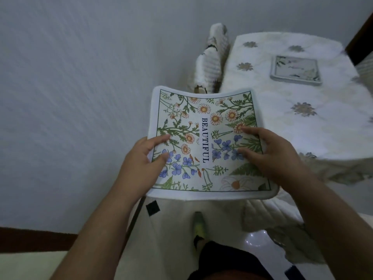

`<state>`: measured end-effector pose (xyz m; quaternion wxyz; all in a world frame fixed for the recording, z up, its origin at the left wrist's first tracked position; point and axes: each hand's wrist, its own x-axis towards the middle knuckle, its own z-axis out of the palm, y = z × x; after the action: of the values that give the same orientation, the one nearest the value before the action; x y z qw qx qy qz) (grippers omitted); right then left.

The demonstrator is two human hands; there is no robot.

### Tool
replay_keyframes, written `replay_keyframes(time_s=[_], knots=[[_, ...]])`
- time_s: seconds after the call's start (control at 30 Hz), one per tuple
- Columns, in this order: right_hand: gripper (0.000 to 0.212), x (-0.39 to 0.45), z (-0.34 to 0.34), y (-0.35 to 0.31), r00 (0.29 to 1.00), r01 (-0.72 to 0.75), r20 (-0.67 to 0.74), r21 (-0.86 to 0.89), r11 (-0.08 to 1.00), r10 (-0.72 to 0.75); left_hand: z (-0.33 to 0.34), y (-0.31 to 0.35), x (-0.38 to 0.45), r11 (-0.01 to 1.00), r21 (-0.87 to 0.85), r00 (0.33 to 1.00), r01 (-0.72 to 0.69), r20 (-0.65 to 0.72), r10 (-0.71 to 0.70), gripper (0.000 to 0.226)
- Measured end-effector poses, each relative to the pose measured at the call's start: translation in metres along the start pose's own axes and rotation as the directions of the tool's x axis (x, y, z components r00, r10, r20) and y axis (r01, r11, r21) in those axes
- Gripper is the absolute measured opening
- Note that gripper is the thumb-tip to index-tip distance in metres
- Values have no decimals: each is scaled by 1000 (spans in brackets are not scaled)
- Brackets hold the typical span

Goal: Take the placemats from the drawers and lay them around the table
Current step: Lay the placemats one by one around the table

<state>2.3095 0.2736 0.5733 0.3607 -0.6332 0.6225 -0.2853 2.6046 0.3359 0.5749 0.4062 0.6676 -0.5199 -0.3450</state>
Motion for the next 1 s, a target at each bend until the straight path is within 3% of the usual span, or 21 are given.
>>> replay_keyframes(time_s=[0.2,0.4,0.67,0.83,1.0], knots=[[55,83,16,13,995,-47,-87,30,998,49,11,1,103,993,99,993,-70,104,60,40],[54,191,25,5,990,9,-139,37,999,-3,15,19,212,988,148,986,-51,167,25,68],[53,279,-10,3,966,-85,-237,92,992,104,52,51,333,983,153,961,-105,271,60,69],[54,306,-29,21,916,-190,-349,62,980,200,97,60,412,974,125,905,-187,407,122,59],[52,336,-41,30,812,-316,-487,99,943,323,143,67,499,952,77,781,-295,594,194,59]])
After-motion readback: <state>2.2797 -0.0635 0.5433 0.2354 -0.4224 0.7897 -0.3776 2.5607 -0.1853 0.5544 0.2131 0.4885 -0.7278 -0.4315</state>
